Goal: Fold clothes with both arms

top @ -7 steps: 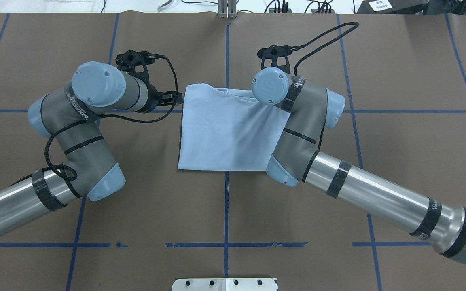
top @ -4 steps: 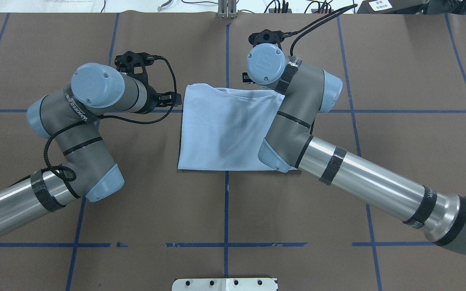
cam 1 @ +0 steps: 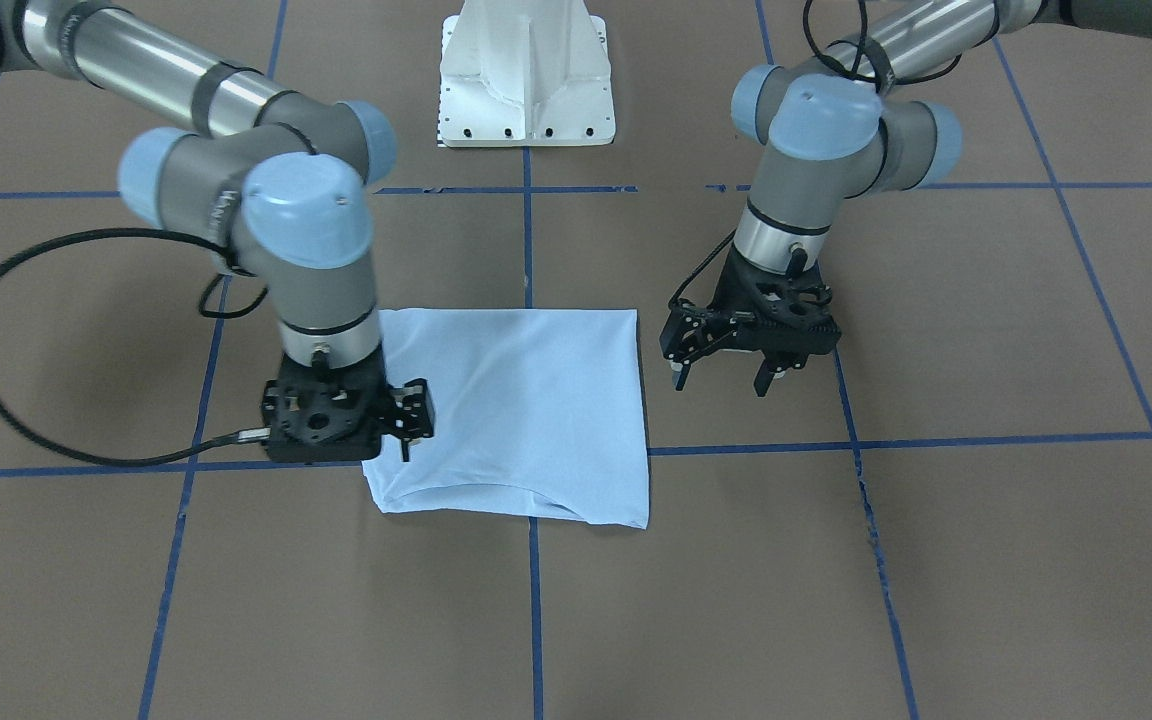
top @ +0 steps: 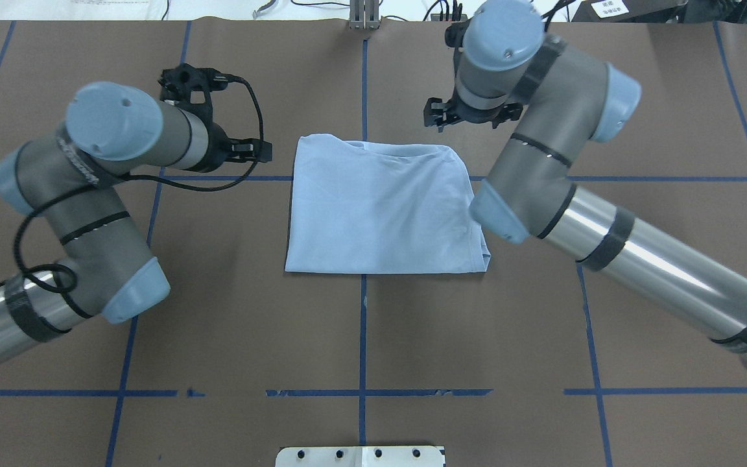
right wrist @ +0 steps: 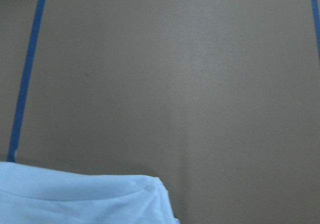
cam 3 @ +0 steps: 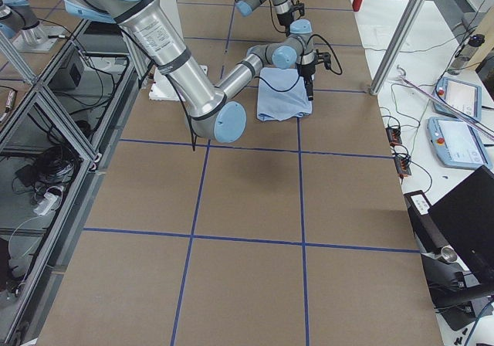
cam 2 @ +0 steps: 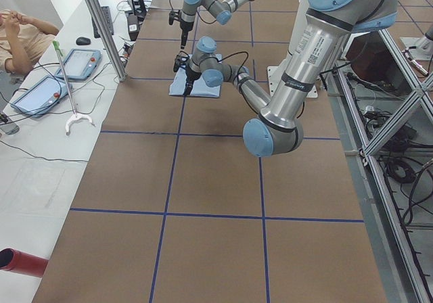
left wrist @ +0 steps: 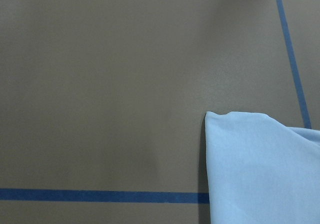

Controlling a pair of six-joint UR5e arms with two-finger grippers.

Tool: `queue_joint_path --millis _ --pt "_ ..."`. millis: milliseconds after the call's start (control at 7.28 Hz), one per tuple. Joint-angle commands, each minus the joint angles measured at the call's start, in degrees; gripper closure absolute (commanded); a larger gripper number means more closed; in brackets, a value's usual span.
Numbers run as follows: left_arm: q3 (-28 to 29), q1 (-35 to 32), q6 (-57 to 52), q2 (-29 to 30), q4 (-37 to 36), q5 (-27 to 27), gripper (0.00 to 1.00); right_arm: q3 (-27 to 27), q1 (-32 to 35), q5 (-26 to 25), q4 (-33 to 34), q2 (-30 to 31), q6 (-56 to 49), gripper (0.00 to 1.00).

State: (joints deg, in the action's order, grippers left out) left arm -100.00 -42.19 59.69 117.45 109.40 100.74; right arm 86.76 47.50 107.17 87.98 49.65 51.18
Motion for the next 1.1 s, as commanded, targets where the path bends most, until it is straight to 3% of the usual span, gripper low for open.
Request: queue_joint_path --millis 0,275,549,687,824,961 --pt "-11.9 -8.0 -14.3 -6.2 -10.2 5.3 0.00 4.8 13.9 11.3 1.4 10.6 -20.4 0.00" --pt "-18.1 -18.0 -30.7 -12.3 -16.5 11.2 0.00 4.7 25.3 17.7 1.3 18.9 -38.8 0.00" --pt "-17.8 -32.4 -49.9 -19.2 -17.4 20.7 0.00 5.1 34.5 24.8 1.2 28.5 -49.0 0.00" --pt "-17.1 -36.6 -52.3 -23.7 -18.9 25.3 0.00 6.4 36.1 26.1 0.5 35.5 -49.1 0.00" --pt "-15.5 -36.8 -52.3 -29.1 -19.0 25.7 0.00 7.7 36.1 25.7 0.4 41.5 -48.9 0.00" --pt "-11.3 -38.2 -52.7 -29.6 -18.5 26.0 0.00 8.0 37.7 25.6 0.4 44.5 -48.9 0.00"
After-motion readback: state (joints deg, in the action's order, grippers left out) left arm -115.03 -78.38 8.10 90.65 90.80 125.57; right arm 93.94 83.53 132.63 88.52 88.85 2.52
